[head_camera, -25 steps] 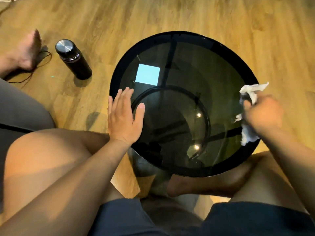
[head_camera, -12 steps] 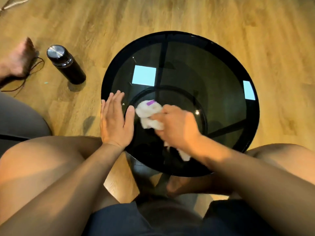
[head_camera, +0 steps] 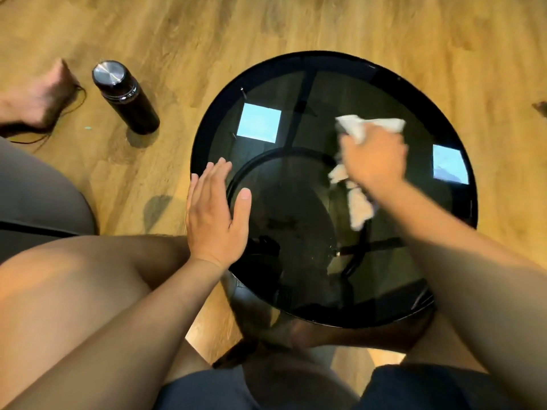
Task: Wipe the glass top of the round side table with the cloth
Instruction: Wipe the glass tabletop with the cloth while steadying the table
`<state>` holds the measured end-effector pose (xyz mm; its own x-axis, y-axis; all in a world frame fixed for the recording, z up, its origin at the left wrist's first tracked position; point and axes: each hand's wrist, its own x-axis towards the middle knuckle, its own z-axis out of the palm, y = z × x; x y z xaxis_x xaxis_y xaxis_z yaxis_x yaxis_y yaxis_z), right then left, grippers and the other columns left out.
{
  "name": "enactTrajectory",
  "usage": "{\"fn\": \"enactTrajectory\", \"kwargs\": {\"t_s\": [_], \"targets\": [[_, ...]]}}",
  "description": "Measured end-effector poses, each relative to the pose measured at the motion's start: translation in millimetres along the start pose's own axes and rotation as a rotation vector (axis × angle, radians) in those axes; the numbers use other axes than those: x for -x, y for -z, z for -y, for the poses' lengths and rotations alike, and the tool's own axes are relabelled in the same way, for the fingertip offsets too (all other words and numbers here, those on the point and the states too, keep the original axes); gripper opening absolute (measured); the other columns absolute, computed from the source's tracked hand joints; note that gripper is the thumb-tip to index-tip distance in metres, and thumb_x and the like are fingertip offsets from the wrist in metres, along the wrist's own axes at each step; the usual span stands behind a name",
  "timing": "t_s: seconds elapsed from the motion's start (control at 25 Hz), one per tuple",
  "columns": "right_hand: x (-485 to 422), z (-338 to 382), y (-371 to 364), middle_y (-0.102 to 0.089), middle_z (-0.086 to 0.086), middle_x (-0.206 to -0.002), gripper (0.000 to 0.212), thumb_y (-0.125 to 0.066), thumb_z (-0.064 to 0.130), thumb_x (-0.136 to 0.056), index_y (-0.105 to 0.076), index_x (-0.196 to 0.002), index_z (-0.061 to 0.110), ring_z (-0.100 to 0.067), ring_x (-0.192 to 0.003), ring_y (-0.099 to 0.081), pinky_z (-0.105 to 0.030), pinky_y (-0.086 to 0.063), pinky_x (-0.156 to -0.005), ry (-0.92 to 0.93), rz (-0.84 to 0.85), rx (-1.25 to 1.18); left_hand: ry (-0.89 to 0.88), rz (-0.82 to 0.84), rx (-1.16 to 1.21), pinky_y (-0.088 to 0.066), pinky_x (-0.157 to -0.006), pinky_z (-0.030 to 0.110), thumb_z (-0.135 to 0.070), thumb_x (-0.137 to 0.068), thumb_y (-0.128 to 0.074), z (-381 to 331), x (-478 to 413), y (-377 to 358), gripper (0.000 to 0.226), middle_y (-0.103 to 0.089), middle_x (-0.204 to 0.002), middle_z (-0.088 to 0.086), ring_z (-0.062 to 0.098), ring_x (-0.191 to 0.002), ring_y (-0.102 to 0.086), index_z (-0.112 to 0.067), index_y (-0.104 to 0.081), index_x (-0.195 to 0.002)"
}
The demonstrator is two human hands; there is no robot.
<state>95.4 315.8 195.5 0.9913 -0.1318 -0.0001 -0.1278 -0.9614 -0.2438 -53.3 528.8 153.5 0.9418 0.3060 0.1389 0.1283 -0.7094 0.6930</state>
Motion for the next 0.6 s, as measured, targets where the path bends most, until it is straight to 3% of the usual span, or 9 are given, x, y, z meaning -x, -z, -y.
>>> {"fn": "enactTrajectory", "kwargs": {"t_s": [0.16, 0.28, 0.36, 0.48, 0.6], "targets": [[82, 114, -21, -0.067, -0.004, -0.100, 0.028, -0.047, 0.039, -0.092, -0.065, -0.107, 0.023, -0.027, -0.094, -0.063, -0.033, -0.041, -0.072, 0.527, 0.243, -0.056, 0.012, -0.036, 0.085, -0.015, -0.123, 0.046, -0.041, -0.098, -0.025, -3, 2, 0, 0.057, -0.045, -0.149, 0.014, 0.026, -0.142, -0.036, -0.008, -0.040, -0.143], [88, 72, -7, -0.061, 0.002, -0.091, 0.031, -0.049, 0.044, -0.088, -0.068, -0.104, 0.026, -0.023, -0.090, -0.062, -0.031, -0.042, -0.068, 0.741, 0.356, -0.077, 0.011, -0.043, 0.103, -0.022, -0.119, 0.054, -0.041, -0.097, -0.035, -4, 2, 0, 0.050, -0.046, -0.147, 0.015, 0.030, -0.141, -0.038, -0.008, -0.044, -0.134], [64, 5, 7, -0.063, -0.001, -0.094, 0.044, -0.043, 0.050, -0.081, -0.069, -0.108, 0.027, -0.028, -0.088, -0.064, -0.038, -0.051, -0.071, 0.643, 0.286, 0.020, 0.025, -0.031, 0.072, -0.017, -0.122, 0.049, -0.042, -0.095, -0.039, -4, 2, 0, 0.050, -0.042, -0.152, 0.008, 0.019, -0.146, -0.029, -0.013, -0.044, -0.136], [6, -98, 37, -0.066, -0.013, -0.098, 0.045, -0.044, 0.047, -0.079, -0.065, -0.113, 0.026, -0.040, -0.087, -0.065, -0.044, -0.054, -0.072, 0.330, 0.131, 0.218, 0.045, -0.031, 0.049, -0.013, -0.124, 0.040, -0.041, -0.096, -0.041, -3, 3, -1, 0.050, -0.039, -0.155, 0.003, 0.000, -0.140, -0.015, -0.016, -0.043, -0.139], [-43, -131, 52, -0.066, -0.026, -0.095, 0.044, -0.045, 0.045, -0.079, -0.059, -0.105, 0.013, -0.046, -0.087, -0.063, -0.051, -0.055, -0.077, 0.050, 0.038, 0.219, 0.026, -0.043, 0.047, -0.011, -0.123, 0.034, -0.043, -0.095, -0.039, -1, 2, -1, 0.051, -0.042, -0.153, 0.003, -0.003, -0.137, -0.016, -0.015, -0.044, -0.138]]}}
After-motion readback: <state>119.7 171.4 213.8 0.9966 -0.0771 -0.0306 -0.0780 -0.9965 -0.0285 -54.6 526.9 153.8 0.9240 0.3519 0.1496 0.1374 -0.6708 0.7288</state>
